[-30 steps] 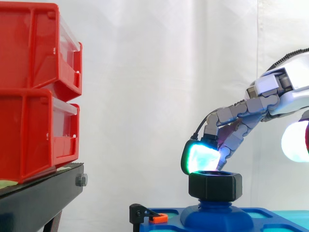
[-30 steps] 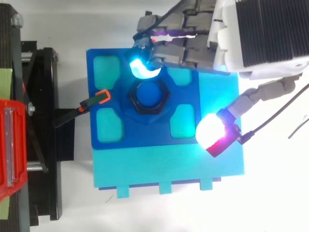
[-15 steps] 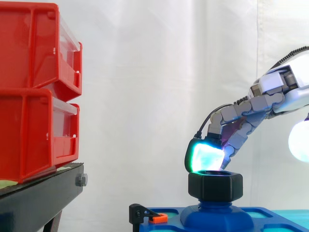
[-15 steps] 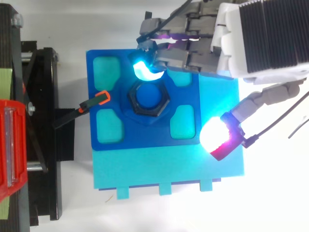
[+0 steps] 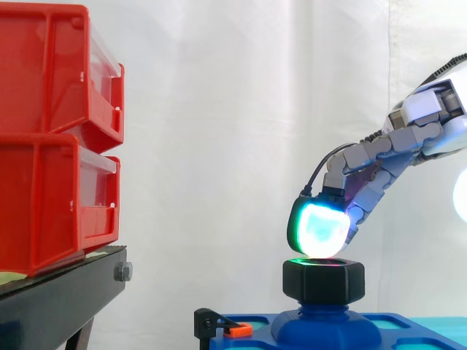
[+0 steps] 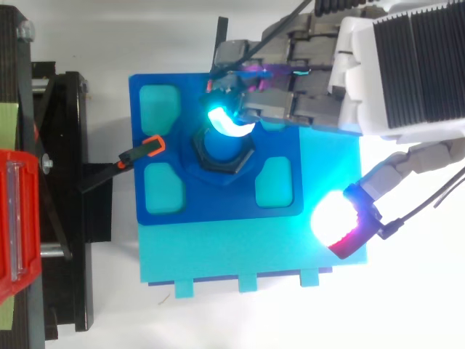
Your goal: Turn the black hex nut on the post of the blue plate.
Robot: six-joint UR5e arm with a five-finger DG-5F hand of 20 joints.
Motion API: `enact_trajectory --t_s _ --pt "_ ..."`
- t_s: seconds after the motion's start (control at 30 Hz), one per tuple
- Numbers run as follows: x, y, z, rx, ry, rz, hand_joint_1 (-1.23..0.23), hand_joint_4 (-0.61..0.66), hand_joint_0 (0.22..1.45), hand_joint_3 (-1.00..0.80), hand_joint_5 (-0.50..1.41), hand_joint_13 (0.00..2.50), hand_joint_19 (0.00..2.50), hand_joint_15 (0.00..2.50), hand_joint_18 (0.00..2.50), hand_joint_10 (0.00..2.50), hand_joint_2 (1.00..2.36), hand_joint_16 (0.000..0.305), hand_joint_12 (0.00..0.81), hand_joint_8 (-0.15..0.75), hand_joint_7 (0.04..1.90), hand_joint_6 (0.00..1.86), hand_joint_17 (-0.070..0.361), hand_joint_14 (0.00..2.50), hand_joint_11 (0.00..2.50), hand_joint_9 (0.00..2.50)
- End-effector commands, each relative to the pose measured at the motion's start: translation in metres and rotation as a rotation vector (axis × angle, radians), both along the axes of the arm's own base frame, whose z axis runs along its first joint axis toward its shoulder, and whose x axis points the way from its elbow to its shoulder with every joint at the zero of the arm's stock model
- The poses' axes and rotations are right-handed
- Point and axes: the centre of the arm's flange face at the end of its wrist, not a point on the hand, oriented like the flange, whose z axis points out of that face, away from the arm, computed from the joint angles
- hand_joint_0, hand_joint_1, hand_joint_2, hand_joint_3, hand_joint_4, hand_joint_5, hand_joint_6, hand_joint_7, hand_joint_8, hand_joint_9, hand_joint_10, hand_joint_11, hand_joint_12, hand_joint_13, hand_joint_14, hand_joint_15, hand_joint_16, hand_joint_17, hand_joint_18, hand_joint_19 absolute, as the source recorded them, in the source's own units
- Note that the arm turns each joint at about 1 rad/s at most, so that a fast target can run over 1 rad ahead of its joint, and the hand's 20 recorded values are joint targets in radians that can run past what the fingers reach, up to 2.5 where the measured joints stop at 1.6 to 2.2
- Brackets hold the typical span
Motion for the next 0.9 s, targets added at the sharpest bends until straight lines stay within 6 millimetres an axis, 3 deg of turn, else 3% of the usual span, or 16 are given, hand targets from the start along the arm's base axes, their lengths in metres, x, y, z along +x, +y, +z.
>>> enact_trajectory --t_s 0.0,0.47,0.7,0.87 --pt "-0.001 0.002 0.000 -0.001 0.009 0.000 -0.38 0.28 0.44 -0.50 -0.12 0.27 0.50 0.05 0.30 0.00 1.00 0.057 0.368 0.288 1.35 0.50 0.129 0.00 0.10 0.45" --pt "-0.005 0.007 -0.001 -0.004 0.037 0.009 -0.38 0.27 0.44 -0.50 -0.12 0.27 0.50 0.05 0.30 0.00 1.00 0.057 0.365 0.286 1.35 0.50 0.128 0.00 0.09 0.44" --pt "-0.009 0.009 0.014 -0.013 0.020 -0.008 -0.39 0.28 0.44 -0.50 -0.13 0.27 0.50 0.05 0.31 0.00 1.00 0.057 0.366 0.287 1.28 0.50 0.129 0.00 0.09 0.45" --pt "-0.010 0.010 0.025 -0.011 0.002 -0.031 -0.54 0.28 0.44 -0.50 -0.17 0.27 0.48 0.05 0.30 0.00 1.00 0.057 0.368 0.280 1.13 0.50 0.129 0.00 0.10 0.43"
